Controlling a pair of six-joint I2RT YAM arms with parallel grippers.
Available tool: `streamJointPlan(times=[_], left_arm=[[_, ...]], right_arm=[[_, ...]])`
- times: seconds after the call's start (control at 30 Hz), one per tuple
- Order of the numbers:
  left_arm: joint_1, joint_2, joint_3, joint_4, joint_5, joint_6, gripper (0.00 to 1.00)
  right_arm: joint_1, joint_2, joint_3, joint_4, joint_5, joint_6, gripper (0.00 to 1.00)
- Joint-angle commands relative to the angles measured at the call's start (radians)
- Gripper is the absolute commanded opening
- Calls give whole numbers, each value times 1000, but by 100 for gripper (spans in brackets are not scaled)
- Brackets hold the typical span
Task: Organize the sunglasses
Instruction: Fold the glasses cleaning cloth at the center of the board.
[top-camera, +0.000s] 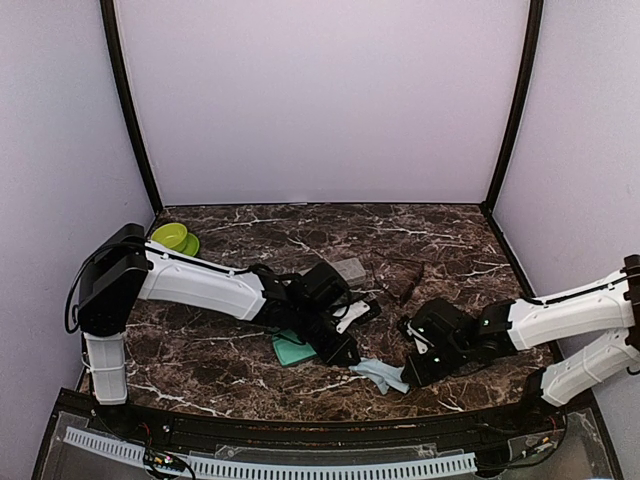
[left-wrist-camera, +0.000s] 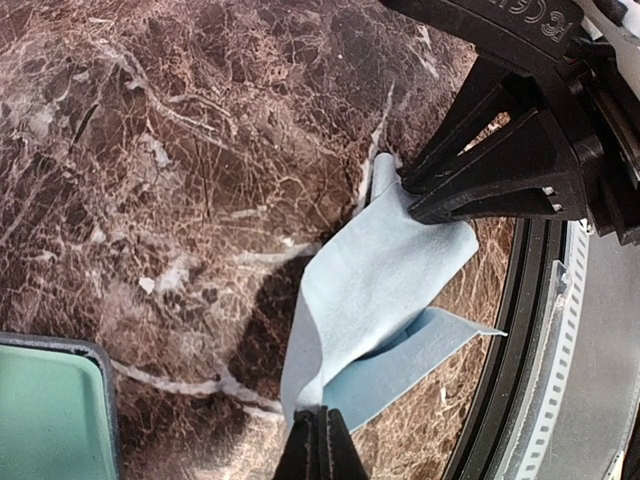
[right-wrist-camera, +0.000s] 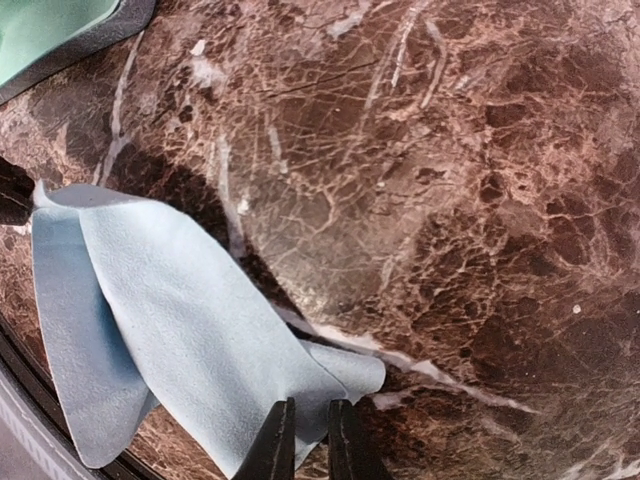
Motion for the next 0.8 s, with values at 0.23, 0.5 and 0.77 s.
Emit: streamJointPlan(times=[0.23, 0.5, 0.77], left_arm=[[-3, -32, 17, -16, 3, 14, 0], [-4, -32, 15, -16, 1, 12, 0], [-4, -32, 16, -16, -2, 13, 0]], right_arm=[[15, 3, 33, -24, 42, -8, 0], [15, -68, 54, -41, 60, -12, 0], [15, -68, 59, -41, 61, -20, 0]])
